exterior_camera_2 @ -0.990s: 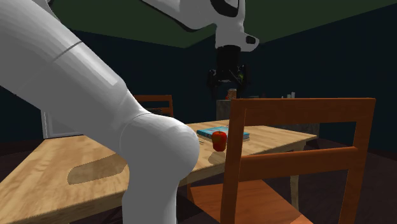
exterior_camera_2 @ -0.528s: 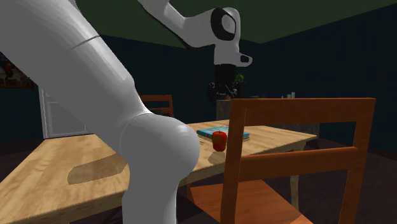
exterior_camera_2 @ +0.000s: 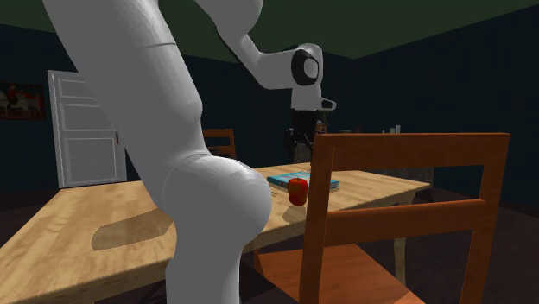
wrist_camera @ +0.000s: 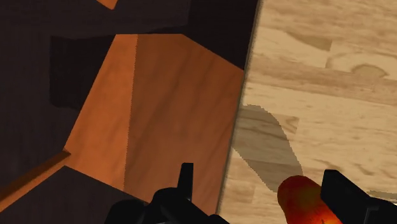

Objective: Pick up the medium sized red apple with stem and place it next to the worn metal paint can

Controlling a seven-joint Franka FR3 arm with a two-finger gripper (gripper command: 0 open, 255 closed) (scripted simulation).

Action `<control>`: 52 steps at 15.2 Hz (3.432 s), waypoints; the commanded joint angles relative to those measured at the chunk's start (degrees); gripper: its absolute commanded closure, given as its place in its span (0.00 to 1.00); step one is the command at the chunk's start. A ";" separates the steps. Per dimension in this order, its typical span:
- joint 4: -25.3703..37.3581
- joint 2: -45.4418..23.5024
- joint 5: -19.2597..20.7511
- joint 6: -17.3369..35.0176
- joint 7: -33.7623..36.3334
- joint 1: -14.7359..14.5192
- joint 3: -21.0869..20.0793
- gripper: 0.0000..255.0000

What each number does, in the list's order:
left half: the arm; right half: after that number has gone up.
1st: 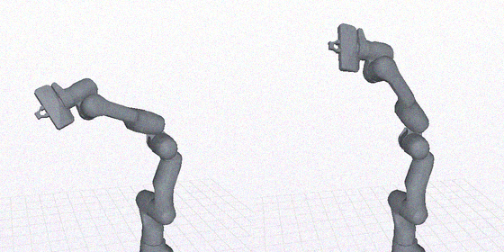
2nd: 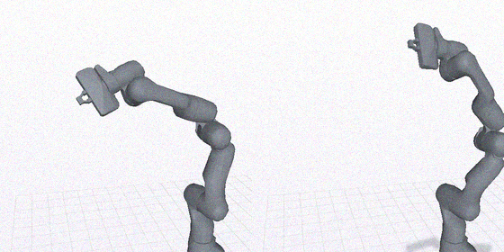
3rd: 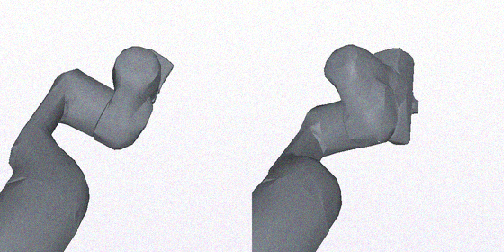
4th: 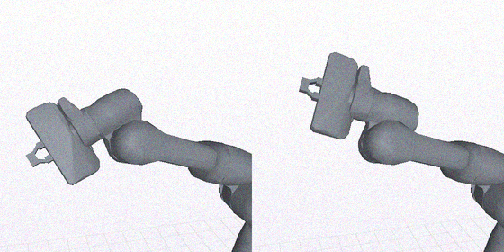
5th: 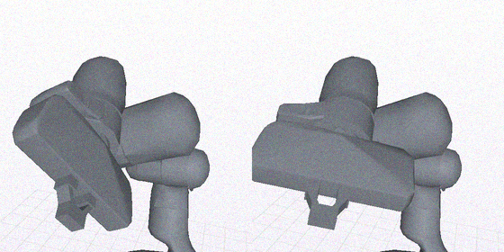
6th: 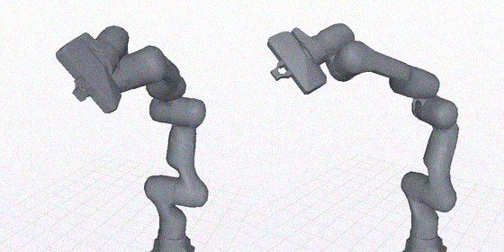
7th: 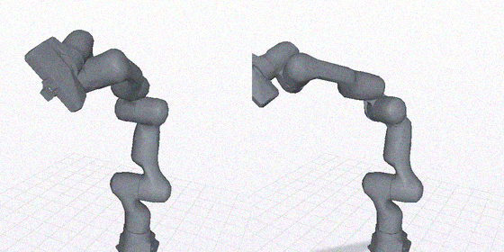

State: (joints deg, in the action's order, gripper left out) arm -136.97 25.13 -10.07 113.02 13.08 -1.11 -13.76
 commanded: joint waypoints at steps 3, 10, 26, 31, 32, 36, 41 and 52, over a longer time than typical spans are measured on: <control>3.54 -7.78 -0.30 6.16 4.42 -0.03 -2.78 0.00; 12.36 -22.38 2.75 14.90 12.63 -0.15 -6.24 0.00; 20.97 -38.40 9.31 24.16 20.88 -2.53 -6.65 0.00; 20.97 -38.40 9.30 24.15 20.88 -2.53 -6.65 0.00; 20.97 -38.40 9.30 24.15 20.88 -2.53 -6.65 1.00; 20.99 -38.43 9.31 24.16 20.86 -2.51 -6.64 1.00; 20.97 -38.40 9.31 24.16 20.88 -2.53 -6.65 1.00; 24.74 -34.28 7.70 16.47 20.30 -2.01 -7.08 1.00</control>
State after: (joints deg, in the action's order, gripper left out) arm -112.70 -9.37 -2.32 130.19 33.29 -3.08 -20.79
